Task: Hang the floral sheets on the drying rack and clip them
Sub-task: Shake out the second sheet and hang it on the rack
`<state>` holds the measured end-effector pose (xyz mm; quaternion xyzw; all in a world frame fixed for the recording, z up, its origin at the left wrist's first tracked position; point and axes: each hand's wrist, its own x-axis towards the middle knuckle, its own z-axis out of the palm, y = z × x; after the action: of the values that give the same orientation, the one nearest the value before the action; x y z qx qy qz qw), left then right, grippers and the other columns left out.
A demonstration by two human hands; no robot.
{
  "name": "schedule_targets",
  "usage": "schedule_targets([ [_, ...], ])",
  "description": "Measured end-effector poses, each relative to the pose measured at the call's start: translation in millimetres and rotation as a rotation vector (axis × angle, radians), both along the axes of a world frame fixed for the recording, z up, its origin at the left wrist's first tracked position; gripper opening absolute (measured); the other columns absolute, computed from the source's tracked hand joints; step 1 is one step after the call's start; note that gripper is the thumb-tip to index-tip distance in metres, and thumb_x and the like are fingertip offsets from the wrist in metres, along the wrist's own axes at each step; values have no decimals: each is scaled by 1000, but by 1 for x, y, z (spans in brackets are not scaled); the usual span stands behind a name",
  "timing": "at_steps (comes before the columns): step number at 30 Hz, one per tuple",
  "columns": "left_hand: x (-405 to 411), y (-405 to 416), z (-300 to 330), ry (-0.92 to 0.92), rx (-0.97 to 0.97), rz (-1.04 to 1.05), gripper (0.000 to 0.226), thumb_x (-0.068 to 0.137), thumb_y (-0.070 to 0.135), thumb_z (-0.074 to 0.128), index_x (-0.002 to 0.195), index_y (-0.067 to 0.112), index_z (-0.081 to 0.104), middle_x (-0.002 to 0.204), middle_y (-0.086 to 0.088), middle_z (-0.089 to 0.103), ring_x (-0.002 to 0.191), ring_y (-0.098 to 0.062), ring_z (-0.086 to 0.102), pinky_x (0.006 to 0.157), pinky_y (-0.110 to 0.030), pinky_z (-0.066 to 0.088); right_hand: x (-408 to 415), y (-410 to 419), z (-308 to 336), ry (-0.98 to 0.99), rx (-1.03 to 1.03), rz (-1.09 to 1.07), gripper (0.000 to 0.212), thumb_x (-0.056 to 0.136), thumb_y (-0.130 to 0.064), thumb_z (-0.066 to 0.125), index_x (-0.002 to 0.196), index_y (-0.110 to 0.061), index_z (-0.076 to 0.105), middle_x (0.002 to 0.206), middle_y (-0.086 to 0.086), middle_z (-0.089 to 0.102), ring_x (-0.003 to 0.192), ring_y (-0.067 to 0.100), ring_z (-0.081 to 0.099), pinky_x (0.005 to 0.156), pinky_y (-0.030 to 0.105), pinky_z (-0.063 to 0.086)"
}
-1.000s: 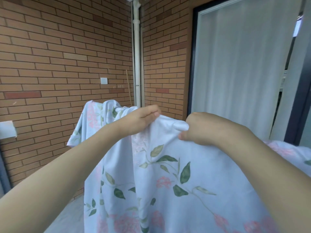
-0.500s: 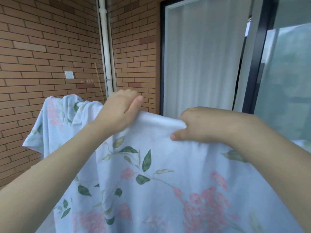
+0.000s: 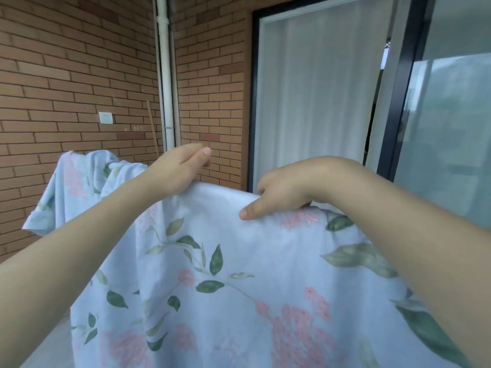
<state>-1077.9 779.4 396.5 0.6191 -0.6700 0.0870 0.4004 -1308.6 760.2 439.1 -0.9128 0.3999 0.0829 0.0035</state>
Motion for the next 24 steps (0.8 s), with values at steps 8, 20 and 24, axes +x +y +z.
schedule_targets([
  [8,114,3,-1,217,-11,249,28,102,31,41,83,12,50,77,3,48,80,-19,45,75,-34,36,140,-9,-10,-174,-94,148,43,89,-59,48,80,-17,45,82,-3,51,79,21,55,64,31,41],
  [20,238,19,-24,150,-120,480,31,98,11,40,122,12,59,129,-6,52,124,-24,41,102,-30,32,271,-20,-21,-282,-173,178,31,94,-36,41,75,-12,46,79,2,54,68,20,53,53,27,35],
  [24,292,18,-14,65,-31,464,30,99,12,35,117,12,61,118,-5,61,111,-26,53,90,-32,42,305,-19,-16,-276,-189,99,26,94,-36,41,73,-21,46,80,3,53,79,26,57,60,27,43],
])
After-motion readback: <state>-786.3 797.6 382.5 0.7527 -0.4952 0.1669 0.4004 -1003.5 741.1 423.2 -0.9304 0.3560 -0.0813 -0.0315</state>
